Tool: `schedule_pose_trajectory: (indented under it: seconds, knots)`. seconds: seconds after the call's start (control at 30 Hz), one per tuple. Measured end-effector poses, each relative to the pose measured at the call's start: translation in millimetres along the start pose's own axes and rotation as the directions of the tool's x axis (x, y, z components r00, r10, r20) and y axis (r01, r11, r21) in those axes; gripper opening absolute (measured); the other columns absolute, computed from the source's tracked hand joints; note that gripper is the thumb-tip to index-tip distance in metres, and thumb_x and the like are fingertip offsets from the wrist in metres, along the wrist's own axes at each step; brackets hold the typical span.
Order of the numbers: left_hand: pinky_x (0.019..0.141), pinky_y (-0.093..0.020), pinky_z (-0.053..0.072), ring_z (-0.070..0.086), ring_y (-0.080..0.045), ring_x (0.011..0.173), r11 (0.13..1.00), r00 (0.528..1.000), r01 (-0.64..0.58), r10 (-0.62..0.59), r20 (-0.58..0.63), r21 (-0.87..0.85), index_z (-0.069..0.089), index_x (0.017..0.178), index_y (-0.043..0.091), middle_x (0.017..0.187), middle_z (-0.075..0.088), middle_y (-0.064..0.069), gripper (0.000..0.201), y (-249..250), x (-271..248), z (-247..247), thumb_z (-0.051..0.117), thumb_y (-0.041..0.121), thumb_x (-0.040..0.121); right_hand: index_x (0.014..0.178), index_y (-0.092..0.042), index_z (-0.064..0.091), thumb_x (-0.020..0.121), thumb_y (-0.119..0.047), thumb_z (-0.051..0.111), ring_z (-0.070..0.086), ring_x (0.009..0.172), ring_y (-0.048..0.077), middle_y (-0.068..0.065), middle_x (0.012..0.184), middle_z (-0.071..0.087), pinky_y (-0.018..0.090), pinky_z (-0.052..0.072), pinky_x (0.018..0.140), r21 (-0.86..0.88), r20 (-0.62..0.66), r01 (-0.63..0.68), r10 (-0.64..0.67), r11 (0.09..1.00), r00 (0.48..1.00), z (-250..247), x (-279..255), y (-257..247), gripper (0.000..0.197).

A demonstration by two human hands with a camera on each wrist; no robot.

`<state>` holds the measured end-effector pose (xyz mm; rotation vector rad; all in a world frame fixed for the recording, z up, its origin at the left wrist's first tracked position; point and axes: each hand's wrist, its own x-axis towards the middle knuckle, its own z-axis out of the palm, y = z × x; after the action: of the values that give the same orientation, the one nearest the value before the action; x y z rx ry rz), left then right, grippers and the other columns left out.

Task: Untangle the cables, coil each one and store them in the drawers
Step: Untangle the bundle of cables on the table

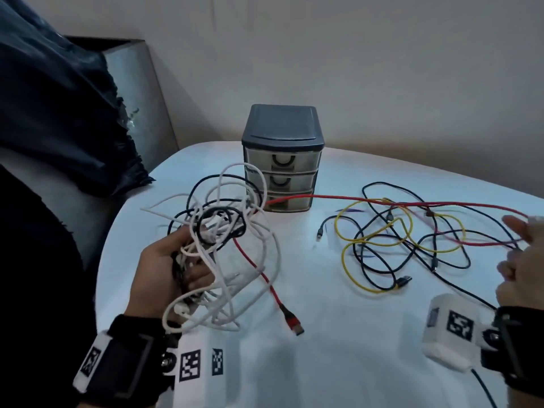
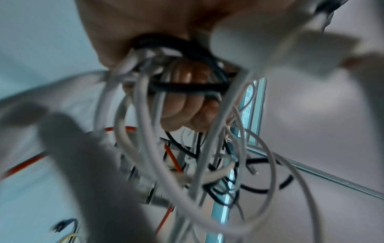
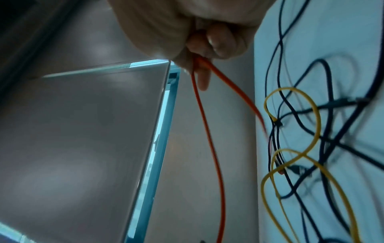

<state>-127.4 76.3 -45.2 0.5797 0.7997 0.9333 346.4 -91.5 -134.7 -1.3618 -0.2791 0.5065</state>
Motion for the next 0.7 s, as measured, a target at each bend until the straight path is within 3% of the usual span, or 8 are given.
schedule_pose_trajectory:
  seconds: [0.1,0.13,0.2,0.27,0.37,0.5,0.6,0.7]
  knots:
    - [0.043,-0.023,0.007,0.01,-0.011,0.047,0.998,0.999,0.029,-0.029,0.013,0.063,0.058,0.053,0.016,0.047,0.035,0.004,0.03,-4.4,-4.4,2.5,0.058,0.03,0.079,0.117,-0.032,0.064,0.084,-0.046,0.066,0.057,0.06,-0.002,-0.017,0.069,0.058,0.034,0.05,0.053,-0.204,-0.107,0.295,-0.321,0.933,0.941,92.2,-86.7,-59.0,0.035]
    - [0.045,-0.023,0.009,0.011,-0.012,0.048,0.995,0.999,0.031,-0.033,0.019,0.09,0.06,0.055,0.014,0.047,0.04,0.003,0.026,-6.5,-5.5,3.1,0.063,0.031,0.074,0.112,-0.03,0.066,0.085,-0.039,0.068,0.061,0.072,-0.003,-0.022,0.081,0.061,0.02,0.051,0.069,-0.269,-0.096,0.427,-0.465,0.864,0.88,115.7,-108.2,-68.3,0.029]
    - [0.049,-0.024,0.013,0.019,-0.013,0.046,0.988,0.999,0.027,-0.031,0.02,0.151,0.068,0.064,0.012,0.049,0.048,0.0,0.026,-10.7,-6.8,6.3,0.074,0.034,0.052,0.112,-0.023,0.068,0.09,-0.023,0.068,0.059,0.063,0.007,-0.013,0.092,0.066,0.012,0.044,0.064,-0.371,0.061,0.565,-0.587,0.737,0.807,155.6,-146.5,-73.1,0.021]
    - [0.052,-0.026,0.013,0.026,-0.013,0.043,0.975,0.999,0.04,-0.043,0.011,0.217,0.071,0.066,0.012,0.049,0.046,-0.001,0.028,-14.7,-8.9,9.9,0.072,0.03,0.045,0.122,-0.03,0.065,0.095,-0.018,0.063,0.054,0.051,0.018,0.002,0.087,0.071,0.02,0.049,0.054,-0.338,0.384,0.563,-0.435,0.755,0.814,173.1,-168.5,-65.1,0.029]
    - [0.047,-0.021,0.018,0.031,-0.012,0.04,0.968,0.994,0.081,-0.097,0.057,0.237,0.069,0.054,0.015,0.048,0.042,0.001,0.015,-16.8,-12.3,14.1,0.071,0.028,0.047,0.141,-0.056,0.037,0.099,-0.027,0.052,0.061,0.06,0.025,0.0,0.072,0.066,0.034,0.053,0.064,-0.436,0.746,0.647,-0.151,0.626,0.649,180.8,-181.2,-47.4,0.053]
    - [0.052,-0.027,0.039,0.043,-0.021,0.058,0.95,0.987,0.12,-0.144,0.066,0.29,0.073,0.062,0.009,0.064,0.052,-0.011,0.03,-20.6,-7.4,2.3,0.081,0.03,0.043,0.137,-0.054,0.043,0.099,-0.028,0.053,0.062,0.066,0.01,-0.025,0.079,0.064,0.017,0.045,0.062,-0.412,0.841,0.77,-0.122,0.487,0.527,185.1,-180.3,-30.3,0.047]
    - [0.06,-0.031,0.026,0.042,-0.022,0.064,0.94,0.988,0.096,-0.13,0.083,0.327,0.076,0.073,0.014,0.068,0.058,-0.01,0.044,-22.2,-3.3,-1.4,0.091,0.036,0.038,0.101,-0.034,0.071,0.094,-0.029,0.061,0.061,0.074,0.008,-0.016,0.085,0.065,0.023,0.044,0.066,-0.376,0.844,0.797,-0.181,0.472,0.505,183.5,-171.4,-28.6,0.013]
    - [0.058,-0.03,0.012,0.028,-0.015,0.059,0.927,0.989,0.079,-0.119,0.088,0.366,0.07,0.068,0.019,0.064,0.042,-0.007,0.037,-24.8,-2.0,8.9,0.082,0.052,0.058,0.088,-0.025,0.072,0.093,-0.029,0.062,0.059,0.069,0.01,-0.013,0.08,0.064,0.025,0.047,0.067,-0.389,0.743,0.8,-0.358,0.456,0.565,181.4,-165.2,-31.4,0.012]
